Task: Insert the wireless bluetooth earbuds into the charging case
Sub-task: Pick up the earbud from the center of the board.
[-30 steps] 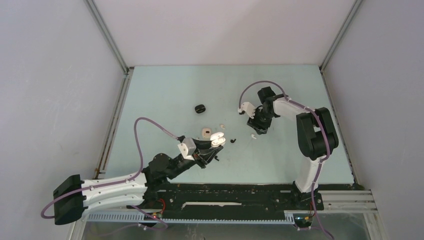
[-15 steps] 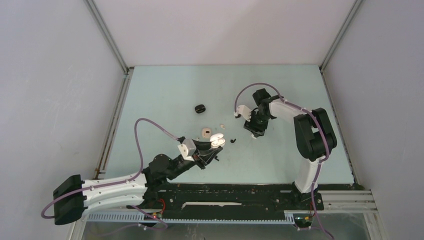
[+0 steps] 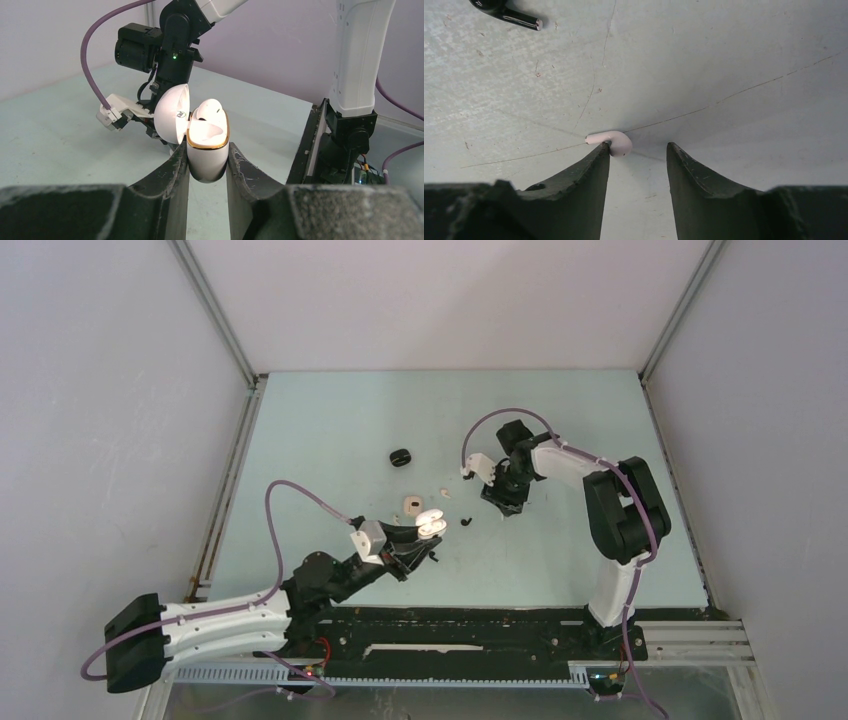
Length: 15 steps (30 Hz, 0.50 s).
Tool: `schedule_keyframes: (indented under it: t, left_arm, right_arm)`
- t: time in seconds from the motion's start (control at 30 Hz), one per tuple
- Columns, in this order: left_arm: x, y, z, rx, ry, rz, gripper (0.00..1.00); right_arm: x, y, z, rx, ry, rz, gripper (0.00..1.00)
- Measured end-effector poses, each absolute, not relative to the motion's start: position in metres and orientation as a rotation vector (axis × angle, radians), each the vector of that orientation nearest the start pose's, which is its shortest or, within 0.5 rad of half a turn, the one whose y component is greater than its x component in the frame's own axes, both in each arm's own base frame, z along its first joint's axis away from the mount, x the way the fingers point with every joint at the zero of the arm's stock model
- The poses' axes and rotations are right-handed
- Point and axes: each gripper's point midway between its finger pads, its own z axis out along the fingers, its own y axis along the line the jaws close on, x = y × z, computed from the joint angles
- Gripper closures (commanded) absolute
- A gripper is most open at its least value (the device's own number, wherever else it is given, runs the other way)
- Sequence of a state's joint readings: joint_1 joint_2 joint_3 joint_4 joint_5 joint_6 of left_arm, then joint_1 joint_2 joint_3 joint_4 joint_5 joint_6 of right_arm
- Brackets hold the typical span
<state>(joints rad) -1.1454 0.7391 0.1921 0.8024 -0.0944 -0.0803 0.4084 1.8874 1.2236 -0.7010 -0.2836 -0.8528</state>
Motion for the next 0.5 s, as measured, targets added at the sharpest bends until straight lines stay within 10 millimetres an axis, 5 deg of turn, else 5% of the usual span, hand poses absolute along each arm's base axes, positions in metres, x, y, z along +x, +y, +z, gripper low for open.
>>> schedule_keyframes:
  t: [0.5]
  left_arm:
    - [0.1433, -0.2825, 0.24, 0.619, 1.226, -0.975, 0.99]
  right_arm:
    - [0.3174, 0.1624, 0.0093, -1.721, 2.285, 0.35, 0.57]
